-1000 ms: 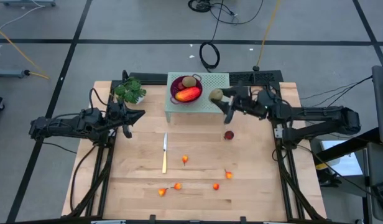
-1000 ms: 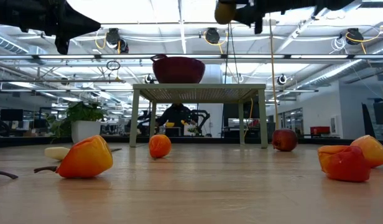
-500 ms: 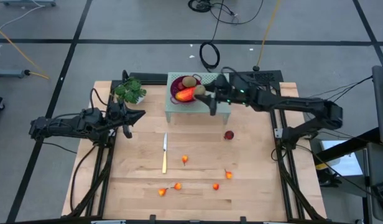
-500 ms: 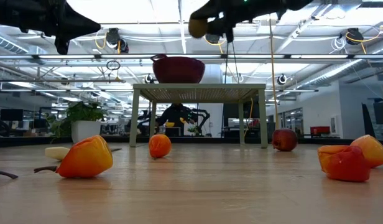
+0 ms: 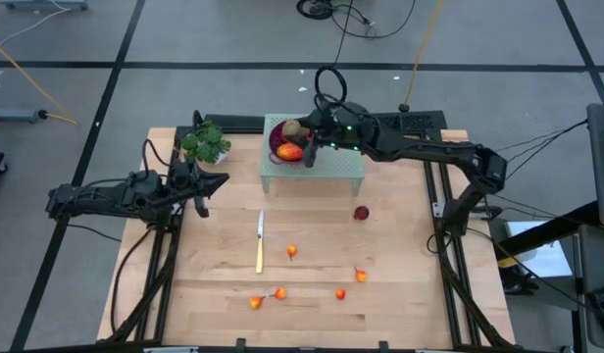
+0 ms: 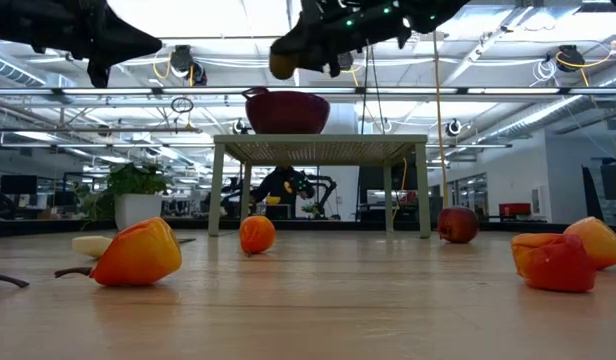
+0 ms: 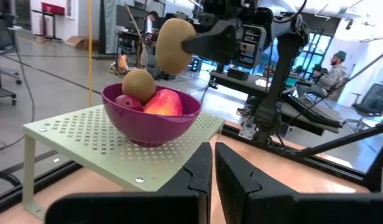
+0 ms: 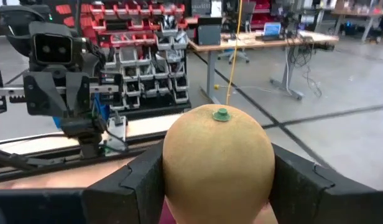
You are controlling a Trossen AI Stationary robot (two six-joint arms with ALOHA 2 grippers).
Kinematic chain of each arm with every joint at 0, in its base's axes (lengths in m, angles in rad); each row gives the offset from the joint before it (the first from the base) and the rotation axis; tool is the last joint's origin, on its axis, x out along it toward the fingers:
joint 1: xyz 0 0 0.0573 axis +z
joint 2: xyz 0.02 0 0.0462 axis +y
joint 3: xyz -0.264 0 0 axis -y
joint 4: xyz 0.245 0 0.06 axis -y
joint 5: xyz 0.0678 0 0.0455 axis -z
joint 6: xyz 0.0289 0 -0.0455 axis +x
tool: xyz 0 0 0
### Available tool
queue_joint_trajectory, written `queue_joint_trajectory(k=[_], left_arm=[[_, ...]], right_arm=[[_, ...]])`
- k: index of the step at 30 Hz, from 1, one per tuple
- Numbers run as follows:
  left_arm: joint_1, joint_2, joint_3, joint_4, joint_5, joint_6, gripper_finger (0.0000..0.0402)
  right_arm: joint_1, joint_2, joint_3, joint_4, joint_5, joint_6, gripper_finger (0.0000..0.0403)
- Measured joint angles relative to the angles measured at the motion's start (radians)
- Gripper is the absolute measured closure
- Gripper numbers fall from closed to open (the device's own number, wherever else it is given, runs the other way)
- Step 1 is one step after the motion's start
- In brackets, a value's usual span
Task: Pick & Place Fruit
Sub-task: Put the kiwi into the strainer bowl on the shelf
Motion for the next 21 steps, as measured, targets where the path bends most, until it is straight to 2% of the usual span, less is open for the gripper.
queue_joint_trajectory(k=[8,21], left_arm=[[0.0,0.0,0.0,0.002,-0.007,-0.005,0.0382],[0.0,0.0,0.0,0.004,-0.007,-0.008,0.0382]], right_arm=[[0.0,0.084,0.032,0.045,-0.026,0.014,0.0186],[0.001,0.091,0.032,0.046,-0.028,0.051,0.0186]])
